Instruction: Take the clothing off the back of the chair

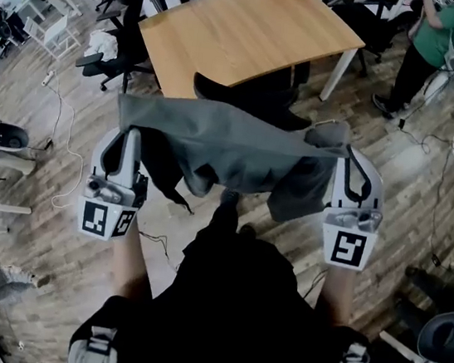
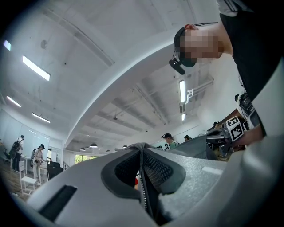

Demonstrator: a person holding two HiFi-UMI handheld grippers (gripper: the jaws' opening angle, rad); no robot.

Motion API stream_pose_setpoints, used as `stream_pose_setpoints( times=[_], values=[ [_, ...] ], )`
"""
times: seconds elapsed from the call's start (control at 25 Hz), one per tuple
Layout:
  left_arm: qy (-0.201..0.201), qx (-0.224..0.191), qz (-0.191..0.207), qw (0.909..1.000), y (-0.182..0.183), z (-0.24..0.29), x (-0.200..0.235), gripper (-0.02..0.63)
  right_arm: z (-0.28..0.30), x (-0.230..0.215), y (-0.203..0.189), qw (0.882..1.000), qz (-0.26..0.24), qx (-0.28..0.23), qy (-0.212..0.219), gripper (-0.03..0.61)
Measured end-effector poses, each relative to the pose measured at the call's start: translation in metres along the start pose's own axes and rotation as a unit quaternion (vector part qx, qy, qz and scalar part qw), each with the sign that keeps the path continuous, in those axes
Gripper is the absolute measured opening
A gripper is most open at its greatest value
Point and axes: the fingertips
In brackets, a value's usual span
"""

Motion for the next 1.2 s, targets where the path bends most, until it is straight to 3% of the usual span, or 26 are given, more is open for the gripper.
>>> stream_pose_setpoints(
  times=[0.32, 0.6, 1.2],
  values=[
    [-0.001, -0.030, 0.003, 0.9996, 0.026, -0.032, -0.032, 0.020, -0.042, -0.009, 0.009, 1.000, 0.004, -0.013, -0.008, 0.006],
    [0.011, -0.051, 0.004, 0.9986, 0.045, -0.050, -0.024, 0.020, -0.043, -0.006, 0.031, 0.999, 0.011, -0.033, -0.005, 0.006],
    [0.020, -0.053, 0.014, 0.9983, 0.050, -0.062, -0.025, 0.020, -0.040, -0.005, 0.040, 0.999, -0.001, -0.041, -0.010, 0.006]
  ],
)
Point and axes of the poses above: the fingertips, and each gripper's own axes: z forward along the fingers, x to its left, y out of its top, and after that the axes turned 10 degrees about x, right-handed
